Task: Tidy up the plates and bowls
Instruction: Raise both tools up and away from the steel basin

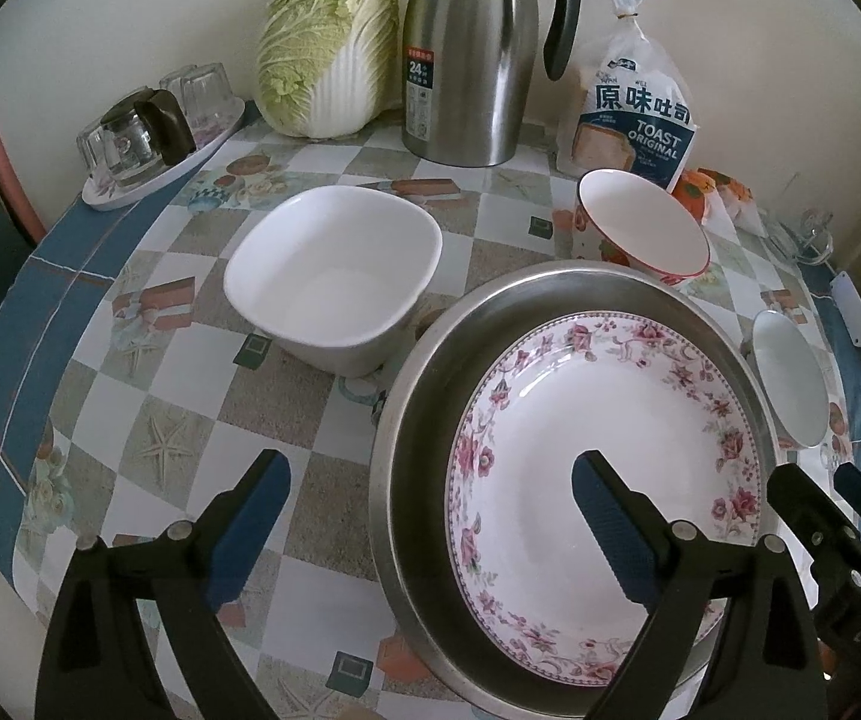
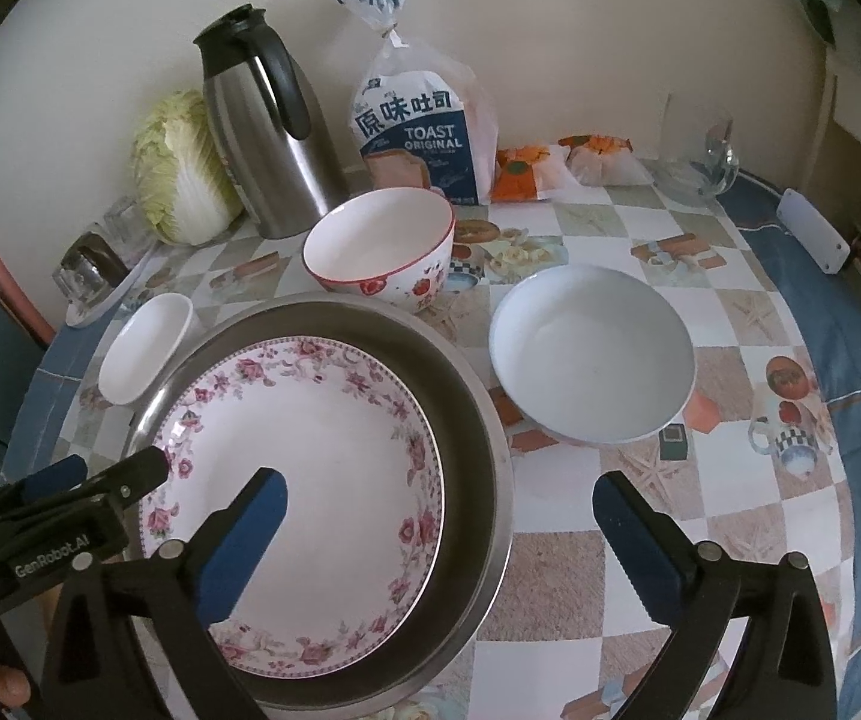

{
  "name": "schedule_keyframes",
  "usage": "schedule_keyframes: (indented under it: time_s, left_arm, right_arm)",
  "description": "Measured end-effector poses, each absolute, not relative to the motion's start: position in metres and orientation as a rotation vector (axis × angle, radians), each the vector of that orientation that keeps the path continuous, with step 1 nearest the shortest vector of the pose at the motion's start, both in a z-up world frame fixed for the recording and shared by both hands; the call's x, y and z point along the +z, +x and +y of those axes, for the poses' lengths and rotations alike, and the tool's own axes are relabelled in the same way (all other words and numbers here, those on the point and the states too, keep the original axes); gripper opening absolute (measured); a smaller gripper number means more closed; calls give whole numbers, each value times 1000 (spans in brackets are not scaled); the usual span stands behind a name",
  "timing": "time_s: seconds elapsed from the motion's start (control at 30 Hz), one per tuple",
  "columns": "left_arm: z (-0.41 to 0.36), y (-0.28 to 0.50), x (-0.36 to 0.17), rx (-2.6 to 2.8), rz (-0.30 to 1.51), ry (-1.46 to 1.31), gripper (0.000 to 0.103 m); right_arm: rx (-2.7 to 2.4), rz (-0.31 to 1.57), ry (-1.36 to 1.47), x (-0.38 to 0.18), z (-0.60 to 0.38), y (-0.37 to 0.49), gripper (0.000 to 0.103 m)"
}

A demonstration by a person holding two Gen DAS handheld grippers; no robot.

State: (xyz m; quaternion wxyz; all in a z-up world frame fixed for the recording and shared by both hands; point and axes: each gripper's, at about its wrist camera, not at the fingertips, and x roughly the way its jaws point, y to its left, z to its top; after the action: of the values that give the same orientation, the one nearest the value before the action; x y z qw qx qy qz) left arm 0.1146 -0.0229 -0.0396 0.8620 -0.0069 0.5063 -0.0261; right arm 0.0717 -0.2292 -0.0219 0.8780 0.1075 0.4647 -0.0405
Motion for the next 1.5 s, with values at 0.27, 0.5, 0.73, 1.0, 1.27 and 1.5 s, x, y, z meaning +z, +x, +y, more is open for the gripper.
schedule_keyframes:
  time_s: [0.27, 0.5, 0.73, 1.0, 1.27, 1.5]
  left_arm:
    - [-23, 114, -40, -56, 1055, -8, 95]
    - [-19, 113, -35, -78, 1017, -26, 95]
    - [-21, 108, -21, -109, 912, 11, 96]
    - [-24, 109, -15, -163, 903, 3, 96]
    - [-33, 127, 2, -185, 890, 36, 96]
    - [-32, 157, 32, -196, 903, -33, 96]
  right_arm:
    - [-85, 968, 222, -21, -231, 72, 103]
    - [-99, 953, 214, -20, -232, 68, 103]
    - [-87, 902, 199, -11, -230, 63, 103]
    - [-69, 906, 275, -10, -238, 63, 103]
    - [-66, 842, 258, 2, -241, 65, 103]
    - [-59, 818, 302, 21, -255, 82, 103]
